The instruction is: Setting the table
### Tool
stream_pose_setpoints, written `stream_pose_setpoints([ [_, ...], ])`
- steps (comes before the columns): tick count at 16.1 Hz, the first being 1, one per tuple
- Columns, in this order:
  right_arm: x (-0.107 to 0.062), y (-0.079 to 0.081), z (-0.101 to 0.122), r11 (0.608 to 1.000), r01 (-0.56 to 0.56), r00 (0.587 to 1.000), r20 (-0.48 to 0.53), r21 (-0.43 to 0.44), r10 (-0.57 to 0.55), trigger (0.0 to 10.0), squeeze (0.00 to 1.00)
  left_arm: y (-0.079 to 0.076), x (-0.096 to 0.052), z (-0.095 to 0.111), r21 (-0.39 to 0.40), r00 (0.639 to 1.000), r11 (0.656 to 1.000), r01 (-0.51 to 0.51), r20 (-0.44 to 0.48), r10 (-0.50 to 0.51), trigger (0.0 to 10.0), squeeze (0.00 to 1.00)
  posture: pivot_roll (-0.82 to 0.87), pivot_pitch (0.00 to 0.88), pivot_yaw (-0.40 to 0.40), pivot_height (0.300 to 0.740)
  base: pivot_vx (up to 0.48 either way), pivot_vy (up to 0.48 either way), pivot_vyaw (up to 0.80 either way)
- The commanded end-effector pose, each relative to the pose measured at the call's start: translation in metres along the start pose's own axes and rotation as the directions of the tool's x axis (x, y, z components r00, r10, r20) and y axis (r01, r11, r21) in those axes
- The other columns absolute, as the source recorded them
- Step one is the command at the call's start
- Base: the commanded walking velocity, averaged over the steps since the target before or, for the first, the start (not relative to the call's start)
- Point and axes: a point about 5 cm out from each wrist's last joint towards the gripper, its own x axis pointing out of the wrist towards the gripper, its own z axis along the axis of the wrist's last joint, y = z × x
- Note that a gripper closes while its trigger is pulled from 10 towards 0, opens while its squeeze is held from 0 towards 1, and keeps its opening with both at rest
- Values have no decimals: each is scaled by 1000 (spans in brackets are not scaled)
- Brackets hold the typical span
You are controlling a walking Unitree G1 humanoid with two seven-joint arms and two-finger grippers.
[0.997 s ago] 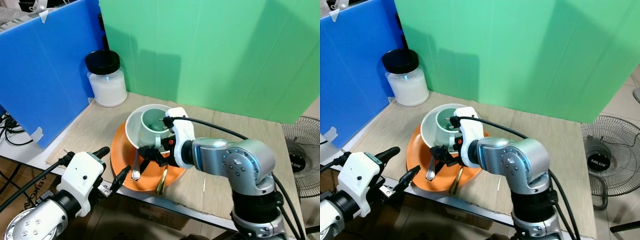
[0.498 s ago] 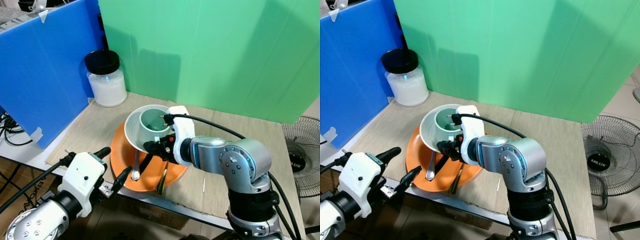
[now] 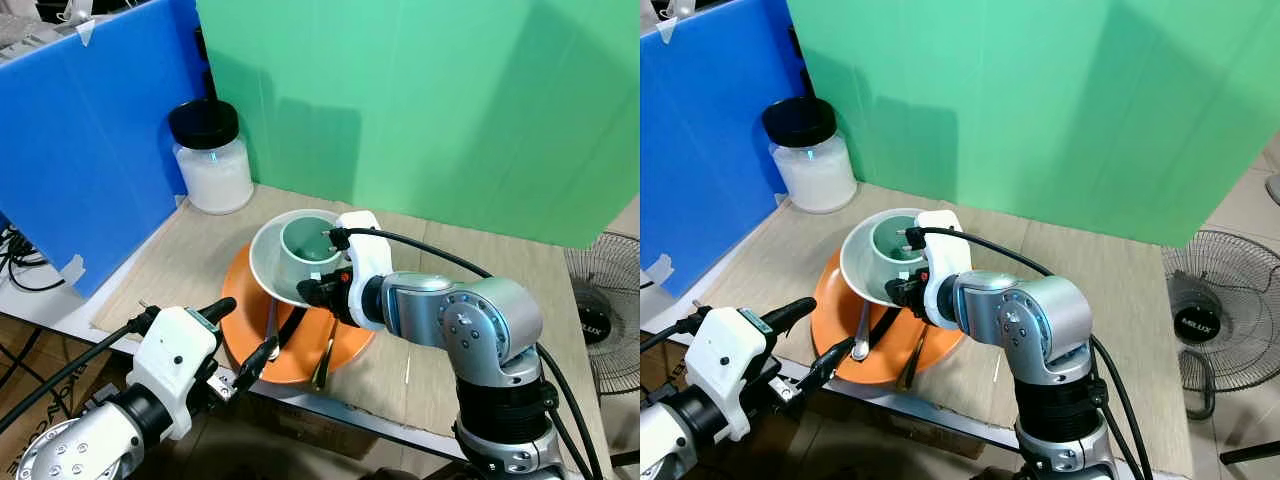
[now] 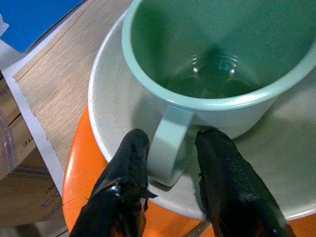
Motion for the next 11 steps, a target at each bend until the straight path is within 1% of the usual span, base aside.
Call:
stream_pose_setpoints([
  [1,2,-1,0,1000,17,1000,-9,-6,-17,0,0,0,-1,4,9,1000,1000,5,11,-5,10000,0,22,52,-5,740,0,0,0],
  [4,2,-1,2,1000,16,1000,2,-12,-16,0,0,0,0,4,10,1000,1000,2,9,-2,10000,0,23,51,-5,740,0,0,0],
  [6,0,1,6,999,2,999,46,-38,0,0,0,1,0,4,13,1000,1000,-3,7,3,10000,0,24,49,-3,740,0,0,0],
  [10,-12,-1,19,996,-34,981,188,-77,48,0,0,4,0,4,24,1000,1000,-15,10,15,10000,0,22,43,1,740,0,0,0],
  [11,-20,-2,25,992,-37,963,261,-123,68,0,0,6,0,6,32,1000,999,-22,17,22,10000,0,25,39,2,740,0,0,0],
])
